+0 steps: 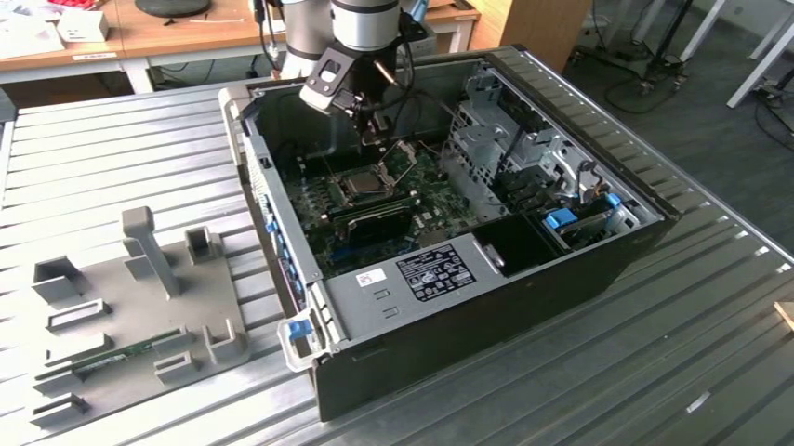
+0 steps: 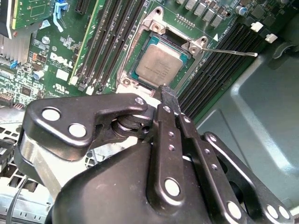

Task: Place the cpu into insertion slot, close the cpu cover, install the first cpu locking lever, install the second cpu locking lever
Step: 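Close the cpu cover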

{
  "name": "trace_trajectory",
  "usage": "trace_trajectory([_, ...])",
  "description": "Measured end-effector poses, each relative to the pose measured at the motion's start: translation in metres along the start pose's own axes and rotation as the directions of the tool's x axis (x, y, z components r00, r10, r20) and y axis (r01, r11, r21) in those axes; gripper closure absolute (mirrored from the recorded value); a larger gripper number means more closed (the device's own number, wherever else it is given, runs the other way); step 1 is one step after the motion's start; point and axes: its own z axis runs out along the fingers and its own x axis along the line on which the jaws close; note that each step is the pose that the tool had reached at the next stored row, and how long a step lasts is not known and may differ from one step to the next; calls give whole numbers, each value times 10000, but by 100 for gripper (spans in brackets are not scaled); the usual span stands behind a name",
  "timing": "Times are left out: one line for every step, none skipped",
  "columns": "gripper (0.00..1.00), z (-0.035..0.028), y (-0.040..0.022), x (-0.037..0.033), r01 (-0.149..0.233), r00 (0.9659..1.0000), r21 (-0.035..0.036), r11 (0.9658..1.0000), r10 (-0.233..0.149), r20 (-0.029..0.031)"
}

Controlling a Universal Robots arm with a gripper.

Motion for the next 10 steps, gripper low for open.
trace_trajectory([90,0,0,0,0,10000,-1,10000,0,-2])
trace_trajectory([90,-1,0,0,0,10000,0,10000,0,0])
trace_trajectory([90,-2,0,0,0,10000,2,10000,0,2])
trace_trajectory([90,-2,1,0,0,10000,2,10000,0,2])
trace_trajectory([90,-2,4,0,2,10000,2,10000,-2,2])
trace_trajectory([90,-3,7,0,1,10000,2,10000,-1,3])
trace_trajectory([90,-2,12,0,1,10000,2,10000,-1,3])
trace_trajectory([90,-1,19,0,1,10000,2,10000,-1,3])
trace_trajectory([90,0,30,1,0,10000,2,10000,0,3])
trace_trajectory([90,1,42,1,1,10000,2,10000,-1,3])
